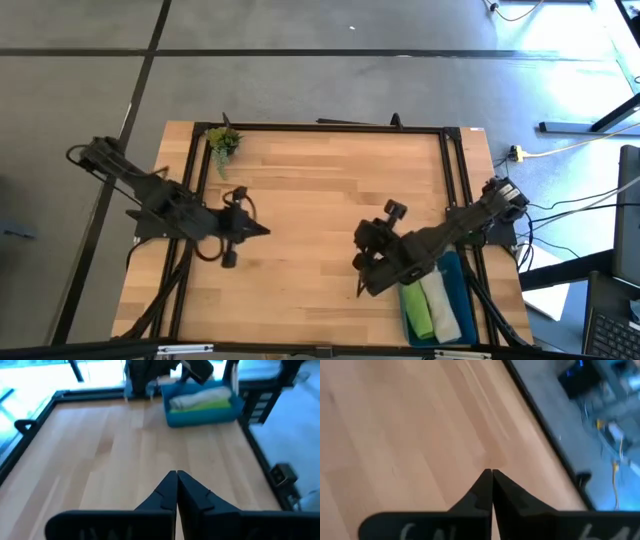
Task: Roll microfiber towels into tight, uniform cylinder then place into a basket
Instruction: Return to Home Position
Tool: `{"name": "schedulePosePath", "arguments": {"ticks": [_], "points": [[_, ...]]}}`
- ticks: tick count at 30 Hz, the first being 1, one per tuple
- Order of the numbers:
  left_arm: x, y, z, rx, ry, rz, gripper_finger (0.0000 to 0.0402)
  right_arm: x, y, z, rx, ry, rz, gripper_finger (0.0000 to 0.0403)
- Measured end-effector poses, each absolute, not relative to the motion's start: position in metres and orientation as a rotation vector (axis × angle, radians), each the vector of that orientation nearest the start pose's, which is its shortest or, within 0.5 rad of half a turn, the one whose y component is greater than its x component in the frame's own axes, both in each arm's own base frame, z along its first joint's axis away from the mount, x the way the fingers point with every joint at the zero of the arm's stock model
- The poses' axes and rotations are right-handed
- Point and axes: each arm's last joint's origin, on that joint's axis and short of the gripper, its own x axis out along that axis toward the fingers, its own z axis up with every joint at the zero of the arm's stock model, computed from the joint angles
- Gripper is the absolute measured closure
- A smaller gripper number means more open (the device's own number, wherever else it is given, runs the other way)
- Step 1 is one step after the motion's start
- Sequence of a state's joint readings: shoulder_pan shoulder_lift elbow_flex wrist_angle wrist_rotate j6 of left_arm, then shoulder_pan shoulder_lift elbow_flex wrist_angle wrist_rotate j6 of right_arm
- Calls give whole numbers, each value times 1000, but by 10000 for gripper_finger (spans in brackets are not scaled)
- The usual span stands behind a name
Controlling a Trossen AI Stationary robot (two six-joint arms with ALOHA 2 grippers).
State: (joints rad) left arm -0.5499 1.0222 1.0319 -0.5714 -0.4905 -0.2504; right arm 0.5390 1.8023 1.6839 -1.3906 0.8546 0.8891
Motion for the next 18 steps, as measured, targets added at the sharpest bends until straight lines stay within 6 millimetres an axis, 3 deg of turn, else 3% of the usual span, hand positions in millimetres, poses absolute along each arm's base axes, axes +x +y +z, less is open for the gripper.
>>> {"name": "schedulePosePath", "arguments": {"ticks": [6,10,15,18], "points": [[155,-81,318,-8,358,-96,401,302,148,335,-180,859,-493,398],[136,-71,307,-10,253,-157,401,302,142,349,-131,807,-191,399],[116,-59,297,-21,170,-194,401,298,133,353,-167,600,275,400],[106,-53,289,-20,130,-190,401,286,122,347,-190,523,372,401]]}}
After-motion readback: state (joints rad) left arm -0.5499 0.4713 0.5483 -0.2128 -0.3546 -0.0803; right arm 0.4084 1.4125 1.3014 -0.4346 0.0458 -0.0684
